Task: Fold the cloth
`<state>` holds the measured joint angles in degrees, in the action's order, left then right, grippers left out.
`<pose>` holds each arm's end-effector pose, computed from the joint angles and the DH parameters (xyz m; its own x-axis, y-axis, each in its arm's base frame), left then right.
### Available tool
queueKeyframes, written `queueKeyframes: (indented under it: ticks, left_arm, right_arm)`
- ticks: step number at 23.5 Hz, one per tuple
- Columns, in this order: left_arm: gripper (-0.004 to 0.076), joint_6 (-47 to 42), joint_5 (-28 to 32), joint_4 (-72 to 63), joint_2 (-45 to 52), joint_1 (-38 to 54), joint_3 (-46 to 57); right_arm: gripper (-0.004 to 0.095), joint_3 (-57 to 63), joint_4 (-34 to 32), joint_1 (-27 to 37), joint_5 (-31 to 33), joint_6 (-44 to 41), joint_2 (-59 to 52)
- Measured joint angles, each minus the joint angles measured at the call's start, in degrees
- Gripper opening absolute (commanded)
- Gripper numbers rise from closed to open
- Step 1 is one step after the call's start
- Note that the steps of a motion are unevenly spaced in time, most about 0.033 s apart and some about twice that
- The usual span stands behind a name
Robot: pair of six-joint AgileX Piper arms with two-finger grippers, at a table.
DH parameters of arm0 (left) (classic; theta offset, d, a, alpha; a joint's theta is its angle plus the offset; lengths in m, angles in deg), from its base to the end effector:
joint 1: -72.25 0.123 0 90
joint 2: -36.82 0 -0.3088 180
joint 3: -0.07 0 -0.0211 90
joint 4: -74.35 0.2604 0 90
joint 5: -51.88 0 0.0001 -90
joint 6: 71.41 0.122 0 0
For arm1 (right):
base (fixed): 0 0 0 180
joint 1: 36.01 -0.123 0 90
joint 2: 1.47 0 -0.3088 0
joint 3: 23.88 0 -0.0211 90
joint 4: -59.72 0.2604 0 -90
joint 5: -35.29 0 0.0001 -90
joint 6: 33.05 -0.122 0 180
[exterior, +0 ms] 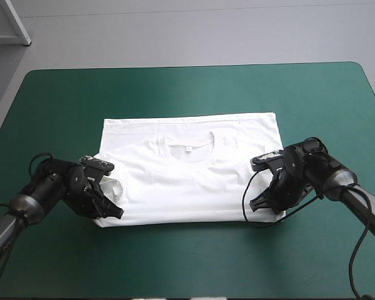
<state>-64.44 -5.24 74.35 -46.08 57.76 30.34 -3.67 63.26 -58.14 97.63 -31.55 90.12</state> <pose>0.2227 -0.0576 0.2261 -0.9169 0.3623 -0.1674 0.3642 0.9311 0.0205 0.2482 0.1081 0.2334 -0.9224 -0.3724 -0.1027 -0.3790 0.9238 0.0547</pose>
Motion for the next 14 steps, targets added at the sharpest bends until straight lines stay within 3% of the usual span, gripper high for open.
queueKeyframes:
  ticks: [8, 14]
  left_arm:
    - [0.0020, -0.14, -1.93, 0.56, -0.33, 0.00, -9.90]
    - [0.0020, -0.14, -2.79, 1.01, -9.50, 0.00, -19.85]
  right_arm:
    - [-0.0017, -9.43, 2.95, 0.00, -3.69, 2.17, -0.36]
    - [-0.0017, -17.42, -3.23, 0.00, -6.87, -0.52, 1.21]
